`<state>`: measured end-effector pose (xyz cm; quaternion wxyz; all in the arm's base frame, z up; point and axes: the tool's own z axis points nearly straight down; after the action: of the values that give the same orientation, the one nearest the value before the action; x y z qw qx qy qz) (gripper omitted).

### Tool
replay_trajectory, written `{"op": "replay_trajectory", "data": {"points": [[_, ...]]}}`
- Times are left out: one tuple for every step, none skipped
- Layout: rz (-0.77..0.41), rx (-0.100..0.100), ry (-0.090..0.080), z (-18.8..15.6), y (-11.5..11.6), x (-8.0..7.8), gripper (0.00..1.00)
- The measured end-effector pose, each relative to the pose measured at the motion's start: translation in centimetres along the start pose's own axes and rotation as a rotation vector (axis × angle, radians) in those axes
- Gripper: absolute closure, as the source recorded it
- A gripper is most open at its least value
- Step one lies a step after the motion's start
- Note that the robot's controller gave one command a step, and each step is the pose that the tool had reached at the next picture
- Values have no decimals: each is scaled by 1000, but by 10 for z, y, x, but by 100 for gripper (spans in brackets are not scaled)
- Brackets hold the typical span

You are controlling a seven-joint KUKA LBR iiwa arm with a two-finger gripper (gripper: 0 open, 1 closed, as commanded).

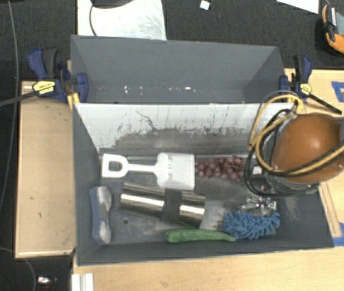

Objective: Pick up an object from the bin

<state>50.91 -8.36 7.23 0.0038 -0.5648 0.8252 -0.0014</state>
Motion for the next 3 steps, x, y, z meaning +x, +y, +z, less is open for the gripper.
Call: {"op": "replay_trajectory", "data": {"points": [[1, 0, 0, 0, 0, 0, 100], [3, 0, 0, 0, 0, 0, 100], [2, -4, 0, 1, 1, 0, 0]]}}
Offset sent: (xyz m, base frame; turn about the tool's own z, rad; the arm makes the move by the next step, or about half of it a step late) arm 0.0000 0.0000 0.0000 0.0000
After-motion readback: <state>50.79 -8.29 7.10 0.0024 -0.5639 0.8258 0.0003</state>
